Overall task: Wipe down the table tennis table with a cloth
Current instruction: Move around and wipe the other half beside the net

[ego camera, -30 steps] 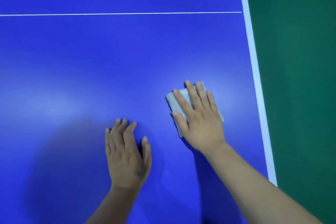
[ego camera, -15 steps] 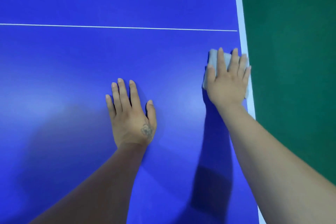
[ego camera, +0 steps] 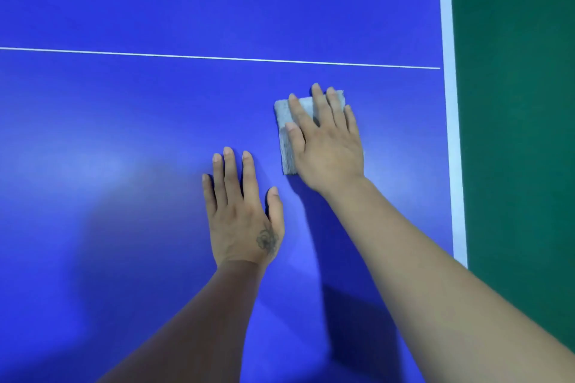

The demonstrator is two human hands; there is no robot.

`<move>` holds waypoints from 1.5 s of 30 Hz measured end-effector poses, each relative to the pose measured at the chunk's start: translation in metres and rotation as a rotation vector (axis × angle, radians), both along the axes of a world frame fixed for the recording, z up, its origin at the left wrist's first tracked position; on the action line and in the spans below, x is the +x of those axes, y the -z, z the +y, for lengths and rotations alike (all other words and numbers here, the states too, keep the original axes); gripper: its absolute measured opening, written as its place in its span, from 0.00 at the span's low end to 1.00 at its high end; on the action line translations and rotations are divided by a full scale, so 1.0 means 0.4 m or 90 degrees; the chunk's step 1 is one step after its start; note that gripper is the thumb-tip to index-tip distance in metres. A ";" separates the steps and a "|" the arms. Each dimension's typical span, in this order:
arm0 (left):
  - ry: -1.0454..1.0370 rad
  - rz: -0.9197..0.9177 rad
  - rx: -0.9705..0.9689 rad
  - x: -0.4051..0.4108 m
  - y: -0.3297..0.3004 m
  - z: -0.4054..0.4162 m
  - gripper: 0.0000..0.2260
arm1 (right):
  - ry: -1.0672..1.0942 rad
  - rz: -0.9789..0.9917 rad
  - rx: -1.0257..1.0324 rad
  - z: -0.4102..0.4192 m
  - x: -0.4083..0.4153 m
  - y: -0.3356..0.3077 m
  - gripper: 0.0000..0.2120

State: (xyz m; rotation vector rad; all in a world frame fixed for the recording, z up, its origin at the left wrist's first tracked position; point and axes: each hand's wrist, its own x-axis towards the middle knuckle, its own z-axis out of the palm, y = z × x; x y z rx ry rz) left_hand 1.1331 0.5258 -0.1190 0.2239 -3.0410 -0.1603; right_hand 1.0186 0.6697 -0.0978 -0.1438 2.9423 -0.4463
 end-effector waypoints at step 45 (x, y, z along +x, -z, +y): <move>0.085 -0.306 0.520 0.843 -0.201 0.003 0.24 | 0.323 -0.393 -0.427 0.188 1.057 -0.184 0.15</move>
